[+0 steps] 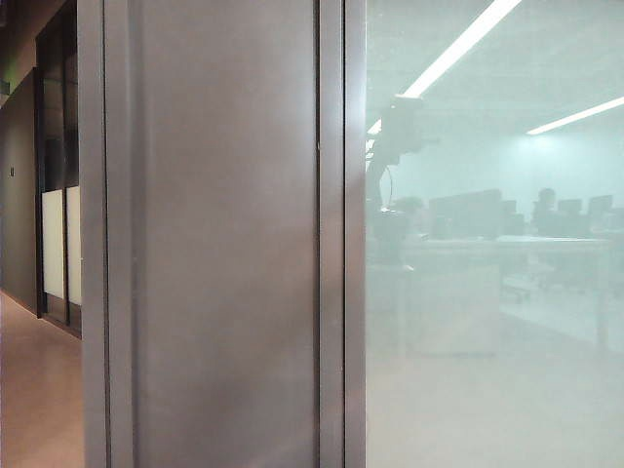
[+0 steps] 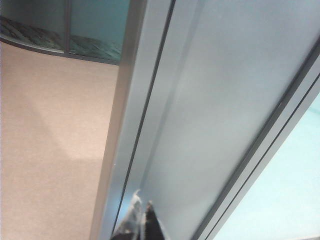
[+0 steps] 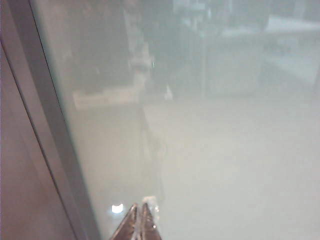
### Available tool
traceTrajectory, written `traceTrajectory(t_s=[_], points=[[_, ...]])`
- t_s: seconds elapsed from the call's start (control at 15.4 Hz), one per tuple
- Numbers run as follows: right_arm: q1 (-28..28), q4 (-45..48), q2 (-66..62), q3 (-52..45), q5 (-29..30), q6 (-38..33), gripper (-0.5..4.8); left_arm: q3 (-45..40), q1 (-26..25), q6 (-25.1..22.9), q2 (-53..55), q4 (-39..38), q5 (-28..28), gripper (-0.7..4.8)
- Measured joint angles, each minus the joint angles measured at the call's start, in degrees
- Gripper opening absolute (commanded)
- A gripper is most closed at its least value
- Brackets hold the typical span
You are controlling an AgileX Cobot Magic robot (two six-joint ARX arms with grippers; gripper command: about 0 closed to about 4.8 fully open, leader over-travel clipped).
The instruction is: Raise the arm to find the leftmost switch on the wall and turn on the lights.
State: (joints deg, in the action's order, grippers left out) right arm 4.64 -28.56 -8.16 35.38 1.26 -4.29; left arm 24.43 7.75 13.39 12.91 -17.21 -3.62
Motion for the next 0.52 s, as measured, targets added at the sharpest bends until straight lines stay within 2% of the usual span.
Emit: traceTrajectory(t_s=[0.52], points=[[0.00,-2.34,0.00,-0.02,0.00,0.00,-0.01,0.00,0.00,0.20,0.00,0.00,-0.02,-0.05]])
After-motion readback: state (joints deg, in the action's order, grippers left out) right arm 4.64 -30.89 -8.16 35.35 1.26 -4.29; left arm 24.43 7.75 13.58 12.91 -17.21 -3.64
